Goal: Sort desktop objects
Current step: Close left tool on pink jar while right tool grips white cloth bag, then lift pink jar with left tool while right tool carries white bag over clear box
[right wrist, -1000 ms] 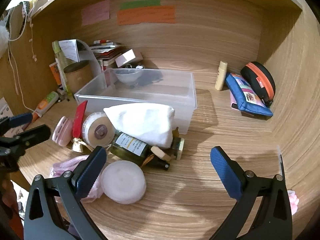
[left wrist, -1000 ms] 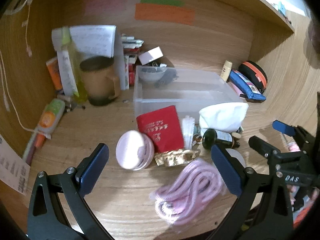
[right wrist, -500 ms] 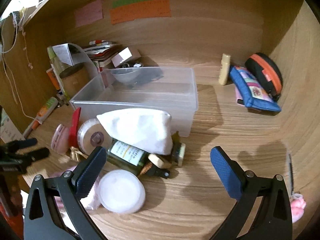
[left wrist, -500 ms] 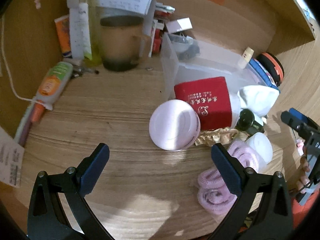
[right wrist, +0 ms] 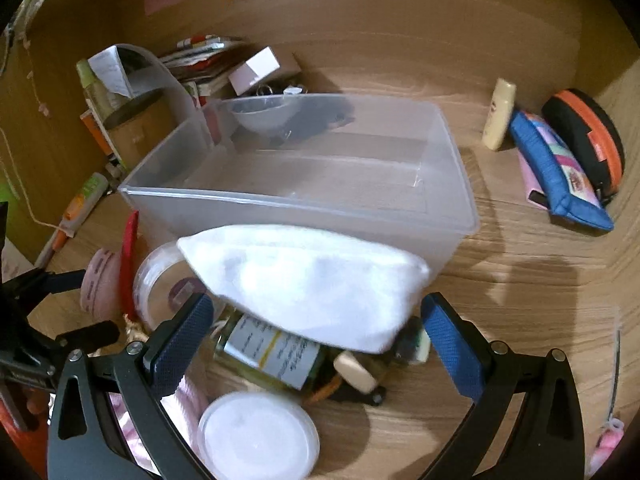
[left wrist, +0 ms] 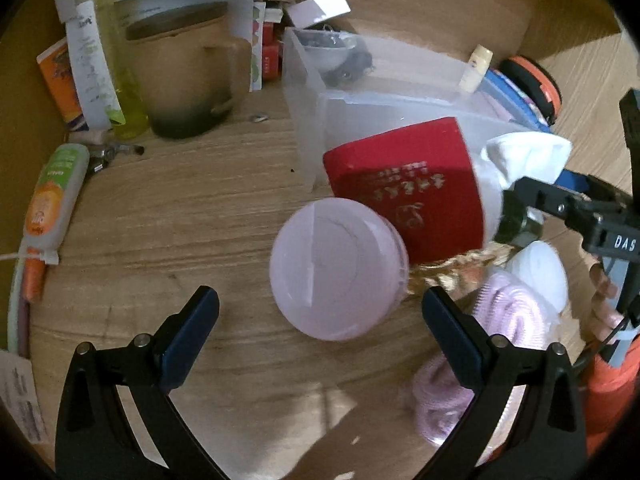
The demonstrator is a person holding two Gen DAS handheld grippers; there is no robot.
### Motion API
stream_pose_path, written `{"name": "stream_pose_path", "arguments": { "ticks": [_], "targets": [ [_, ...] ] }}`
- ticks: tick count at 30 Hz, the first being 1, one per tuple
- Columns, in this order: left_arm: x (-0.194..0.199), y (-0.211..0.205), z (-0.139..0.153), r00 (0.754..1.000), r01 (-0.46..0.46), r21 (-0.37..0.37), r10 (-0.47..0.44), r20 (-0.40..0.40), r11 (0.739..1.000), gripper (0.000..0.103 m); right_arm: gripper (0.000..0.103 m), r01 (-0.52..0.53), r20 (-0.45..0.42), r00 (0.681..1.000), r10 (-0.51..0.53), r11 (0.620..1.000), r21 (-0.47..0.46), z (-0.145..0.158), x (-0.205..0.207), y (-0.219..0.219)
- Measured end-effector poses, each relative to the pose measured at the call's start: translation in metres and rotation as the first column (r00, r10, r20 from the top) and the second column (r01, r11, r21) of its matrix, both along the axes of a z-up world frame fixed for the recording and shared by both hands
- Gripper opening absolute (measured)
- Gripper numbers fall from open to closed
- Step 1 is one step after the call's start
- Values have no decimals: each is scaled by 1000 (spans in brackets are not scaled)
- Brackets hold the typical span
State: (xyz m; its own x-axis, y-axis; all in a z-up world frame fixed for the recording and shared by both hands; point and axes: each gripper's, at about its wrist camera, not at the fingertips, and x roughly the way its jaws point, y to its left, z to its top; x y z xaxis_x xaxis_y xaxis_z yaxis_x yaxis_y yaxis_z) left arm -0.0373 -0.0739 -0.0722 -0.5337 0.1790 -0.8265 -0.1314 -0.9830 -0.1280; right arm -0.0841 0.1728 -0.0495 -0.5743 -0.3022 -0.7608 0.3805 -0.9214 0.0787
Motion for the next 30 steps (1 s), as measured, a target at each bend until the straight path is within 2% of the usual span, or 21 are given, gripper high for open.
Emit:
{"name": "stream_pose_path", "arguments": {
  "ticks": [3, 5, 6, 7, 11, 12, 14, 20, 30],
  "targets": [
    [-7, -2, -3, 1000, 5, 14, -6, 14, 1000, 103, 102, -3, 9, 1000, 3, 1000, -7, -3, -4, -4],
    [-10, -3, -6, 1000, 7, 20, -8, 16, 1000, 103, 98, -8, 8, 1000, 8, 1000, 1, -6, -5, -8],
    [-10, -2, -6, 1000, 7, 18, -8, 17, 1000, 97, 95, -11, 6, 1000, 11, 1000, 7, -7, -6, -10],
    [-11, -2, -6, 1000, 13, 17, -13, 14, 1000, 84, 89, -11, 6, 1000, 11, 1000, 13, -9, -6, -12],
    [-14, 3, -7, 1000, 27, 4, -27, 4, 1000, 78, 73, -1, -4, 1000, 1, 1000, 25, -12, -8, -12],
    [-16, 3, -7, 1000, 30, 2, -30, 2, 1000, 71, 69, -1, -8, 1000, 1, 1000, 24, -11, -7, -11],
    [-15, 4, -7, 999, 34, -8, -34, -6, 999, 65, 56, 1, -22, 1000, -1, 1000, 22, -10, -7, -9],
    [-13, 0, -5, 999, -4, -19, 4, -33, 1000, 64, 48, -9, -42, 999, 9, 1000, -3, -5, -6, -5],
    [1, -9, 8, 996, -55, -2, 55, -75, 998, 60, 48, -27, -116, 993, 21, 998, -48, 21, 4, 2]
  ]
}}
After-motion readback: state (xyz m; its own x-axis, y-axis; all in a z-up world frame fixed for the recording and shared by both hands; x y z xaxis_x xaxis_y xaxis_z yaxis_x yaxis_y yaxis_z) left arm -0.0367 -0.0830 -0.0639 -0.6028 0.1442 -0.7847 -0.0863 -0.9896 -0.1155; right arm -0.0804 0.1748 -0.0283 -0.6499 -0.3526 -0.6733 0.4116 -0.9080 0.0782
